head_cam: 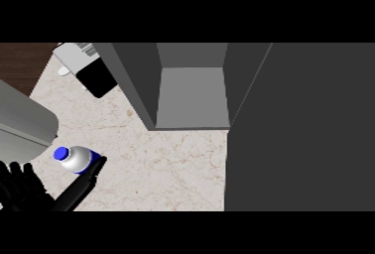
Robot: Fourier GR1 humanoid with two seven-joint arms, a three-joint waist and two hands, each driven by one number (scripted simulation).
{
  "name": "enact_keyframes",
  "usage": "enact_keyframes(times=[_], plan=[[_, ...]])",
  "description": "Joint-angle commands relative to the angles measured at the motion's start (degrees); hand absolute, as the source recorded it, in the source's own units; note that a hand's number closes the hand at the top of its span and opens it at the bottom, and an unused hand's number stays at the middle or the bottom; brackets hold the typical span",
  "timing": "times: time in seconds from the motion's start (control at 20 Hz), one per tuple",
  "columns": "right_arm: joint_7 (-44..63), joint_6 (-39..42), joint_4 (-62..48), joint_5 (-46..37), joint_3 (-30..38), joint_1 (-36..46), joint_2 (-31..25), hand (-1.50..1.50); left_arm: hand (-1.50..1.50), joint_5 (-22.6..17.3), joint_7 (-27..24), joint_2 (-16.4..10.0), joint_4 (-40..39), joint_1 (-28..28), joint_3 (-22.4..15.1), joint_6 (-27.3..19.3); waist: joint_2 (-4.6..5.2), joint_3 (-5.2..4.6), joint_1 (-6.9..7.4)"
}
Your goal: Pick up the bottled water, place it into the cabinet and close the cabinet
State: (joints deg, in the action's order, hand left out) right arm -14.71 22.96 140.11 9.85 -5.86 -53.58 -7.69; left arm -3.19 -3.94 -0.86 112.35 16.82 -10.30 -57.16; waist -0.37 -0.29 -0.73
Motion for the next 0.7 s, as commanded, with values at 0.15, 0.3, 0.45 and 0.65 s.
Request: enact_keyframes(times=[0.15,0.3,0.45,0.65], plan=[[0.17,0.52,8.96,3.50,1.53,-5.47,-0.34,-1.50,-1.50,-16.02,-14.90,0.84,-11.53,1.58,7.87,11.14,0.05,-0.01,0.39],[-0.35,1.82,7.70,6.49,5.57,-4.95,-2.54,-1.50,-1.50,-21.37,-21.43,0.85,-19.11,-2.23,10.32,13.24,0.30,0.09,0.43],[-2.80,2.56,9.90,3.22,3.53,-9.58,-1.23,-1.50,-1.50,-26.04,-27.06,0.86,-26.42,-4.47,13.00,17.09,0.27,0.06,-0.21],[-5.04,4.64,9.31,6.08,6.16,-11.16,-2.51,-1.50,-1.50,-29.79,-34.06,0.85,-33.73,-5.31,16.54,23.11,0.23,0.10,-0.30]])
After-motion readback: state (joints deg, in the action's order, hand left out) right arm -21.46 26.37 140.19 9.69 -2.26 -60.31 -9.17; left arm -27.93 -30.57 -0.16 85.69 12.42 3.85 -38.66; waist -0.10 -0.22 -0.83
